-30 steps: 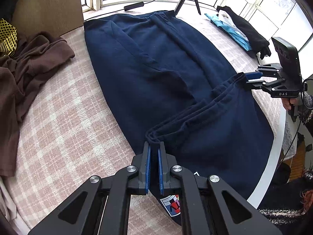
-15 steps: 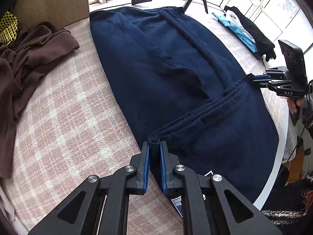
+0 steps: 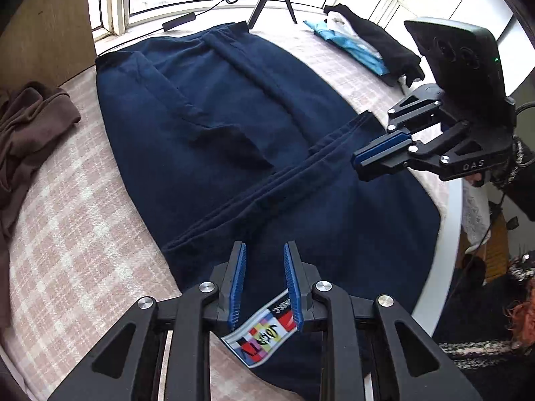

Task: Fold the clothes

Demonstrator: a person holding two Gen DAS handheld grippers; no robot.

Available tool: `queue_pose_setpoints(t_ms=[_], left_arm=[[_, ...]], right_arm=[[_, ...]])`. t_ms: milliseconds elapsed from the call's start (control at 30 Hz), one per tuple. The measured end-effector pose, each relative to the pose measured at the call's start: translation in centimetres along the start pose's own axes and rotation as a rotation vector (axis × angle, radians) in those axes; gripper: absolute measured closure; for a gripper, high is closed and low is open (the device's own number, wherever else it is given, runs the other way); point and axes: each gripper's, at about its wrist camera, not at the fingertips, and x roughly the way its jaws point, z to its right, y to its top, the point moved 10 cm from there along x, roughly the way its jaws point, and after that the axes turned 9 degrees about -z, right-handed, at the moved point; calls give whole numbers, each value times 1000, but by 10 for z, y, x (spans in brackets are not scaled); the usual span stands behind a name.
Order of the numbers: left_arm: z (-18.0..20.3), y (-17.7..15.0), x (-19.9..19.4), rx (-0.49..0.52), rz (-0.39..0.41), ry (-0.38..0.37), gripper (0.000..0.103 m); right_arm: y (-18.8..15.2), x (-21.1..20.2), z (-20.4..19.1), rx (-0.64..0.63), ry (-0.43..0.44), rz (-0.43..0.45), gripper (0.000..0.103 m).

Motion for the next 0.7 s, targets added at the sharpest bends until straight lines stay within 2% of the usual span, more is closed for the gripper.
queue_pose_setpoints(t_ms=[33,67,100,200,333,367,467,500,533,600,700], left_arm=[[-14,5,5,-39,-9,42,97],[-27,10,-2,-103,8,43,92],[-39,12,-14,-163,33,52,91],[-48,-12,-59,-200,98,79,91],[-26,-76,-86,-189,71,60,87],[-19,-90,-85,-189,59,52,87],[14,-119,-70,-191,35,-40,87],[24,-124,-61,-183,22,-62,87],[34,-130,-52,-176,9,-84,87],[51,-137,-36,-145,-25,-83,87],[63,-142,-22,-109,-51,-78,87]], right_arm=[[-2,11,11,3,-78,-34,95],[-4,13,24,32,-122,-43,103],[-5,7,32,83,-103,-30,103],[-20,-37,36,171,-29,52,98],[-71,-76,33,263,-14,90,92],[-86,-80,31,298,4,94,92],[-130,-83,20,391,45,100,90],[-143,-80,16,412,45,94,85],[-156,-77,13,429,40,85,77],[-173,-62,5,433,7,57,69],[-187,-43,-6,398,-59,21,69]])
